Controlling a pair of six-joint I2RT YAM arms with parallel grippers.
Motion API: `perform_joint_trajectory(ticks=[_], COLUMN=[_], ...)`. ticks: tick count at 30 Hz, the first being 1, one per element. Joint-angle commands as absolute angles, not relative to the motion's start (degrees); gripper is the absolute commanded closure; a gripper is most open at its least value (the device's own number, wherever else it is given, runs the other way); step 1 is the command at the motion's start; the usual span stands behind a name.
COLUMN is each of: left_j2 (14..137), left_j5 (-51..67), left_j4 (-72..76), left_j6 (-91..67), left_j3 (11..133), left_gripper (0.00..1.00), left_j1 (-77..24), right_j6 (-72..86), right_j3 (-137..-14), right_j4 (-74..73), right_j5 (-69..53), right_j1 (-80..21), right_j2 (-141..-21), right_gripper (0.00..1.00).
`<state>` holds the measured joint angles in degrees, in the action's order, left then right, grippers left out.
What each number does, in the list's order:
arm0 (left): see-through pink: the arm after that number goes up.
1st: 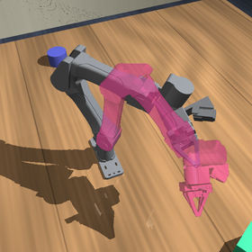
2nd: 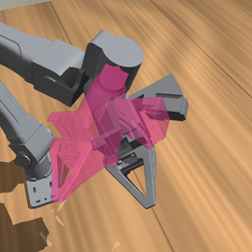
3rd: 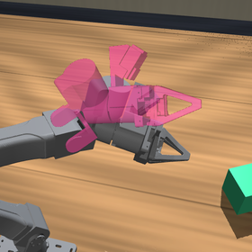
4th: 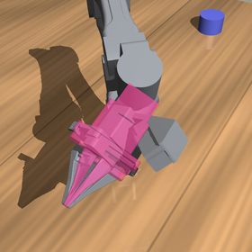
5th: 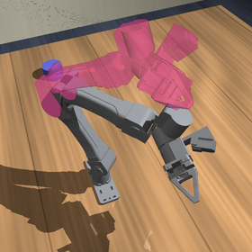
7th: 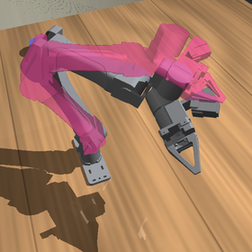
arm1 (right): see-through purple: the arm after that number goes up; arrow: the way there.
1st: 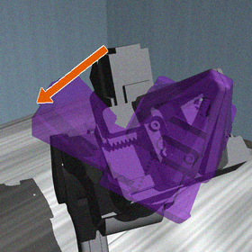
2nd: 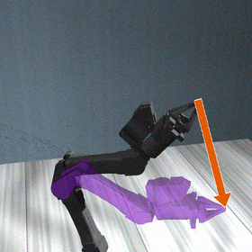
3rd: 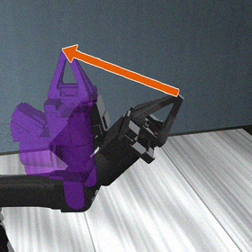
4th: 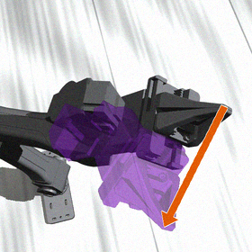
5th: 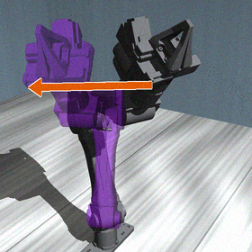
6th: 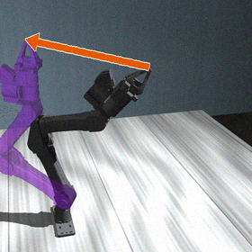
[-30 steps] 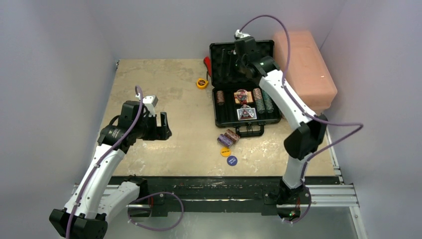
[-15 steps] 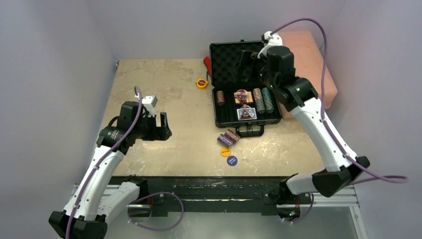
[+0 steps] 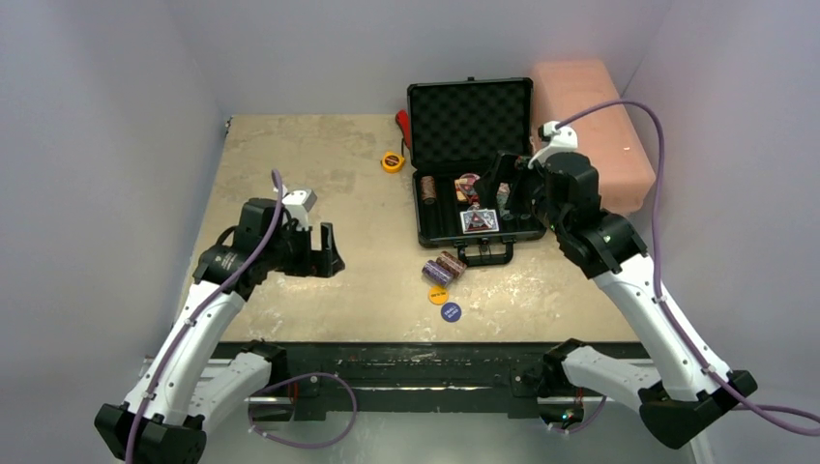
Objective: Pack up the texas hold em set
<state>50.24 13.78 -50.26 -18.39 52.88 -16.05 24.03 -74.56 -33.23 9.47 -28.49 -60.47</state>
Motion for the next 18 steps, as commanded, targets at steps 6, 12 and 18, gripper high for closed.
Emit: perform_joint_trajectory(ticks=[6, 12, 18], left_j2=[50.16, 53.86, 60.98], left_j5=[10.92, 5.05, -4.74], left_j4=[-47.63, -44.36, -37.15], left_j6=[-22.68, -27.97, -27.07], left_j3=[52.32, 52.5, 54.52], left_gripper=[0.11, 0.11, 0.13], left_j1=[-23.49, -33.46, -44.21], right_j6=[27.68, 24.56, 22.79], right_j3=[-63.47, -61.0, -57.27], right_j4=[-30.79, -30.36, -27.19], right_j5=[3.41, -1.17, -1.15], right_j1=[-28.56, -28.55, -28.56], right_j2=[-52.14, -51.27, -51.68], right_gripper=[0.01, 0.01, 0.01])
